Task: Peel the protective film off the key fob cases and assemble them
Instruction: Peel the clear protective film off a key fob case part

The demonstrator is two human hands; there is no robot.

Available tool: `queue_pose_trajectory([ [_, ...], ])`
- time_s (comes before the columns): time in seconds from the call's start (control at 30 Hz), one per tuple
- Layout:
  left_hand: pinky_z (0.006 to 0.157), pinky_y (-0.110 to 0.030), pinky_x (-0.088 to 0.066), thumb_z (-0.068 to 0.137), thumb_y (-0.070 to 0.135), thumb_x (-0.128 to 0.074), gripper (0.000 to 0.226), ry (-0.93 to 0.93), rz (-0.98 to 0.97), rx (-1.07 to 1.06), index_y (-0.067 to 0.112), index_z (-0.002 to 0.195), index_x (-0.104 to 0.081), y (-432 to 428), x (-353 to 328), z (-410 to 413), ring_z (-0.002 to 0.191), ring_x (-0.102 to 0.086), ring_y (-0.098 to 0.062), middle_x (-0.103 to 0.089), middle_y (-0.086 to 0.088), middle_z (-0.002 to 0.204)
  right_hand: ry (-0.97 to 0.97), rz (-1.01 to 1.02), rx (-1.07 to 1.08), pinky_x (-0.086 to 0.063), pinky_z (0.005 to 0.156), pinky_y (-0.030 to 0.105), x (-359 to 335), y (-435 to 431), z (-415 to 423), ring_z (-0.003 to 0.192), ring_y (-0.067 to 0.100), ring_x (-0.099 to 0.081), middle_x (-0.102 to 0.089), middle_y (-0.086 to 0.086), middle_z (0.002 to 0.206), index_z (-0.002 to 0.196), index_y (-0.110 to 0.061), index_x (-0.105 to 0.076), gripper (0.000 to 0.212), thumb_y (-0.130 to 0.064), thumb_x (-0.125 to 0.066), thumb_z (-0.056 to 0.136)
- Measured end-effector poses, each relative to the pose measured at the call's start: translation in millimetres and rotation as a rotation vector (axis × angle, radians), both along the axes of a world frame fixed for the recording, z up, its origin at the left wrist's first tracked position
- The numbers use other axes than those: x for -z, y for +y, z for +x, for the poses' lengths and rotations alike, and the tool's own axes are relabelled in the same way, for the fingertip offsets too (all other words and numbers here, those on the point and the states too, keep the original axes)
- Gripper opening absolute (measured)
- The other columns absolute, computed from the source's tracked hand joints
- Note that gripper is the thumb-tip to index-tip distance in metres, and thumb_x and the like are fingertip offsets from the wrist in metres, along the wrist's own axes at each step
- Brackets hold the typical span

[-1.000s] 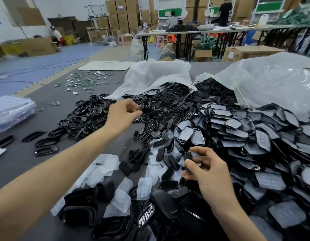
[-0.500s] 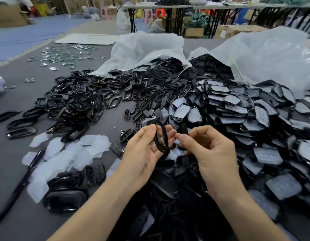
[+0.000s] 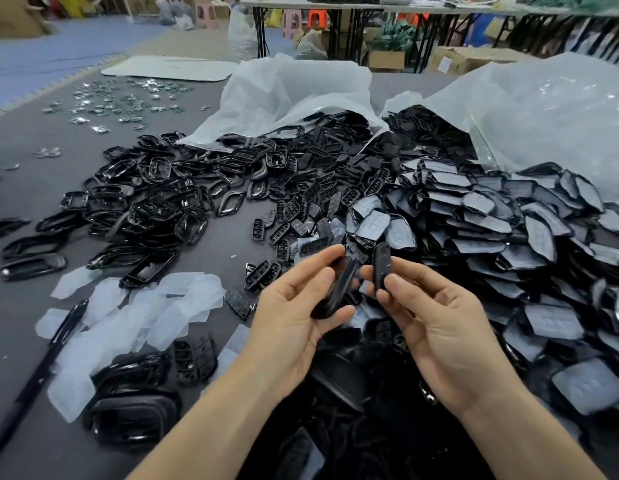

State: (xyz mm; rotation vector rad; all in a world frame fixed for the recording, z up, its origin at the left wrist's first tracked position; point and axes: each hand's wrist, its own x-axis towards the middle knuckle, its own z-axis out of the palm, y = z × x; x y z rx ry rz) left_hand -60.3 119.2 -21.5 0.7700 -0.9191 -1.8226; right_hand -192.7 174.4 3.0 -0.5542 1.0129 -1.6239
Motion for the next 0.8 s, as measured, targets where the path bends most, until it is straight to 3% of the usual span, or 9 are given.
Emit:
queue_pose_trajectory([
  [0.13,0.058,-0.016,-0.054,0.095,0.008,-0.049,0.035,0.007,-0.028,-0.064,0.025,0.091,-0.078,0,1,-1,0.079,-0.072,-0.009,-0.076,-0.002,0.092,-0.080,0.001,0.002,-0.055,0.064,0.016,1,-1,-1,0.081,0.024,-0.073,-0.073,0.020,0.093,0.097,0.004,-0.067,0.029,-0.003,-0.062,0.069],
  [0.27,0.065,-0.019,-0.055,0.096,0.000,-0.045,0.035,0.017,-0.054,-0.069,0.019,0.106,-0.073,-2,5,0,0.091,-0.071,-0.012,-0.074,-0.003,0.103,-0.097,0.006,0.019,-0.055,0.063,0.016,0,-2,-2,0.082,0.025,-0.073,-0.073,0.020,0.092,0.096,0.005,-0.066,0.030,-0.002,-0.063,0.067],
  [0.4,0.074,-0.019,-0.053,0.082,-0.016,-0.038,0.062,-0.161,-0.224,-0.076,0.027,0.117,-0.066,0,14,1,0.095,-0.069,-0.008,-0.072,0.010,0.106,-0.099,0.012,0.036,-0.055,0.059,0.015,-1,-1,-2,0.083,0.026,-0.073,-0.073,0.019,0.089,0.093,0.003,-0.067,0.029,-0.001,-0.065,0.064],
  [0.53,0.088,-0.020,-0.052,0.079,-0.008,-0.041,0.063,-0.183,-0.344,-0.060,0.030,0.126,-0.059,5,15,-2,0.112,-0.064,-0.016,-0.068,0.009,0.119,-0.103,0.029,0.049,-0.055,0.058,0.016,-1,-1,-3,0.082,0.028,-0.073,-0.073,0.019,0.089,0.083,0.001,-0.070,0.022,-0.001,-0.067,0.062],
  [0.63,0.100,-0.041,-0.047,0.084,-0.003,-0.046,0.064,-0.248,-0.429,-0.006,0.038,0.134,-0.051,9,14,-2,0.110,-0.062,-0.020,-0.068,0.010,0.119,-0.135,0.055,0.103,-0.055,0.056,0.018,1,-2,-4,0.078,0.030,-0.073,-0.071,0.017,0.081,0.074,-0.002,-0.068,0.013,-0.004,-0.069,0.061],
  [0.7,0.099,-0.050,-0.040,0.084,0.003,-0.050,0.068,-0.303,-0.456,0.019,0.048,0.134,-0.045,10,13,-3,0.103,-0.054,-0.023,-0.067,0.012,0.120,-0.135,0.071,0.136,-0.055,0.056,0.019,3,-4,-5,0.077,0.030,-0.073,-0.068,0.013,0.074,0.071,-0.004,-0.067,0.010,-0.006,-0.070,0.062],
  [0.8,0.102,-0.038,-0.043,0.083,0.006,-0.053,0.066,-0.268,-0.430,0.011,0.049,0.132,-0.046,10,12,-2,0.112,-0.060,-0.017,-0.067,0.007,0.121,-0.124,0.086,0.157,-0.055,0.056,0.019,5,-5,-7,0.075,0.030,-0.073,-0.069,0.010,0.071,0.074,-0.004,-0.066,0.011,-0.007,-0.069,0.064],
])
